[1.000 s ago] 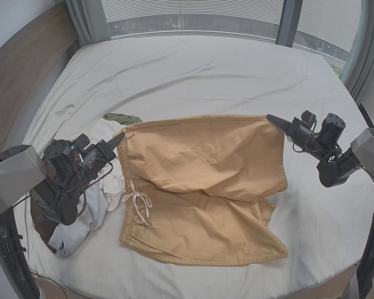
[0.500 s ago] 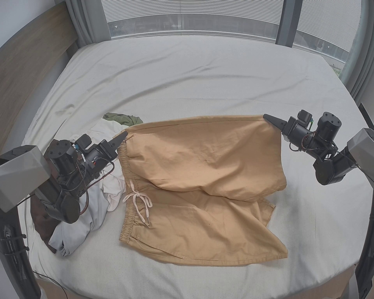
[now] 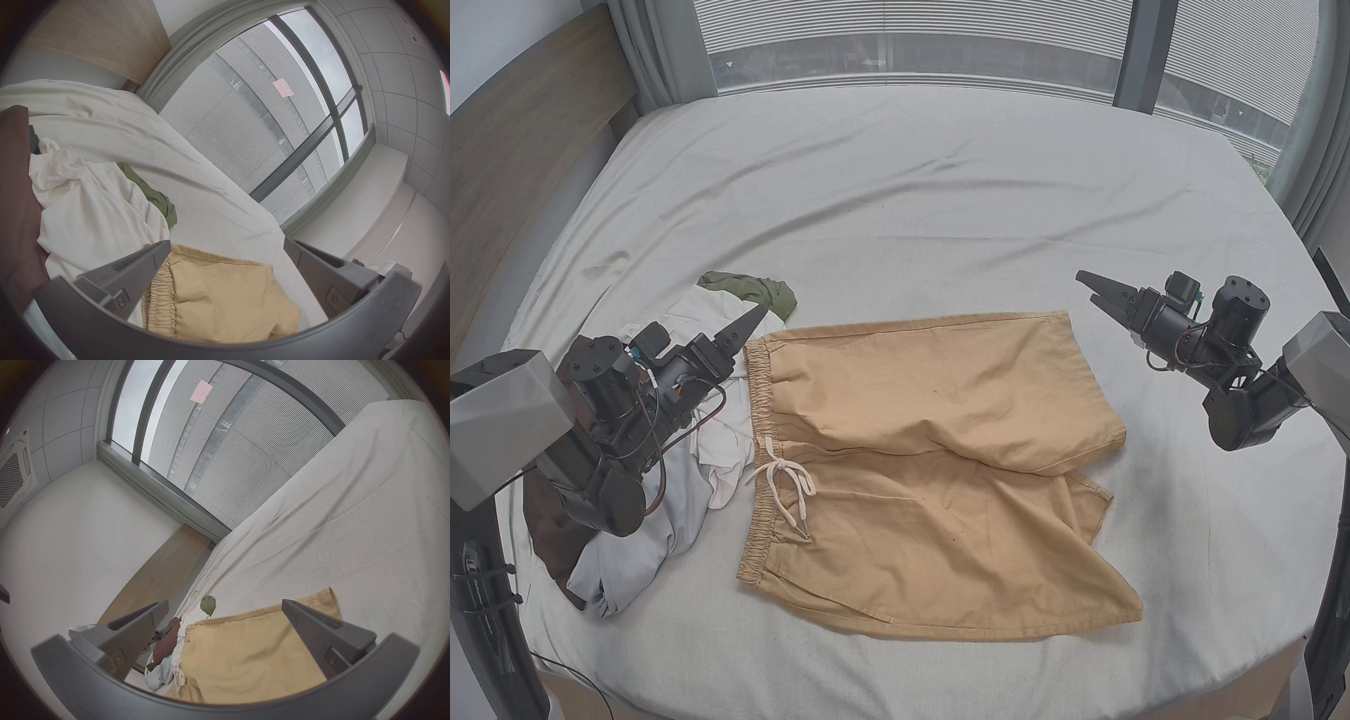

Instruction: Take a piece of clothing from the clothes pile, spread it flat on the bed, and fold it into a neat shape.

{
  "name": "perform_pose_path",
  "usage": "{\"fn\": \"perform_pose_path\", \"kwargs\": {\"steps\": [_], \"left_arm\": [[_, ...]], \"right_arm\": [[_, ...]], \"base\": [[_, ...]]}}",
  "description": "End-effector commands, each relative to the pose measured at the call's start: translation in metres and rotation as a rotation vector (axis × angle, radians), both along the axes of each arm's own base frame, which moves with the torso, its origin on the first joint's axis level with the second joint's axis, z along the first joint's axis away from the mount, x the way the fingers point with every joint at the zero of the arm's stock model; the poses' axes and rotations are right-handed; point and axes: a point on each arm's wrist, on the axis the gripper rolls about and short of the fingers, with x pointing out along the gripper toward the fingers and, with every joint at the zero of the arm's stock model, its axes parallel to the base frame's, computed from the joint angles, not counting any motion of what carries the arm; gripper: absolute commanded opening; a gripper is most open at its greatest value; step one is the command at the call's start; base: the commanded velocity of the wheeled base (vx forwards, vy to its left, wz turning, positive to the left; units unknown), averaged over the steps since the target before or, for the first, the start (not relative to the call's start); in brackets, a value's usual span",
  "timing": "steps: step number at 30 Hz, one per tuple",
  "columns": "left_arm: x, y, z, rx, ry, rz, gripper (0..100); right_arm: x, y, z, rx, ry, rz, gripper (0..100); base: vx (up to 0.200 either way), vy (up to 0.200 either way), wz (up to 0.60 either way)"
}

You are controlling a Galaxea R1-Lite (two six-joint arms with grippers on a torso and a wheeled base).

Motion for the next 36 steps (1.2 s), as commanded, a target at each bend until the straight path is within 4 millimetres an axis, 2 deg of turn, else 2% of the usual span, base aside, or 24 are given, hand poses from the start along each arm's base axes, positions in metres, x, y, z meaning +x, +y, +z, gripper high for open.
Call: {"fn": "perform_pose_path", "kwargs": {"steps": [1,2,6,7,8,11,12,16,20,26,35,36], "left_arm": [[-0.010,0.002,-0.005,0.003,0.037,0.022,100],[-0.021,0.003,-0.002,0.005,0.052,0.024,100],[-0.062,0.008,0.010,0.017,0.085,0.006,100],[-0.062,0.008,0.010,0.017,0.085,0.006,100],[-0.080,0.009,0.014,0.022,0.099,-0.018,100],[-0.096,0.011,0.017,0.044,0.101,-0.068,100],[-0.108,0.013,0.019,0.082,0.091,-0.098,100],[-0.124,0.014,0.010,0.167,0.096,-0.155,100],[-0.133,0.014,-0.002,0.271,0.093,-0.176,100],[-0.140,0.015,-0.004,0.318,0.082,-0.178,100],[-0.148,0.015,-0.015,0.330,0.140,-0.190,100],[-0.148,0.015,-0.016,0.333,0.142,-0.194,100]], "right_arm": [[-0.036,-0.005,0.009,-0.045,0.005,-0.014,100],[-0.051,-0.008,0.005,-0.072,0.020,-0.022,100],[-0.085,-0.014,-0.007,-0.136,0.060,-0.039,100],[-0.085,-0.014,-0.007,-0.136,0.060,-0.039,100],[-0.096,-0.018,-0.016,-0.163,0.088,-0.047,100],[-0.109,-0.022,-0.031,-0.195,0.131,-0.054,100],[-0.119,-0.023,-0.038,-0.203,0.166,-0.053,100],[-0.125,-0.024,-0.046,-0.212,0.190,-0.056,100],[-0.127,-0.025,-0.048,-0.229,0.190,-0.056,100],[-0.130,-0.032,-0.050,-0.238,0.197,-0.077,100],[-0.138,-0.031,-0.074,-0.303,0.244,-0.058,100],[-0.137,-0.031,-0.081,-0.306,0.271,-0.052,100]], "base": [[0.000,0.000,0.00],[0.000,0.000,0.00],[0.000,0.000,0.00],[0.000,0.000,0.00],[0.000,0.000,0.00],[0.000,0.000,0.00],[0.000,0.000,0.00],[0.000,0.000,0.00],[0.000,0.000,0.00],[0.000,0.000,0.00],[0.000,0.000,0.00],[0.000,0.000,0.00]]}}
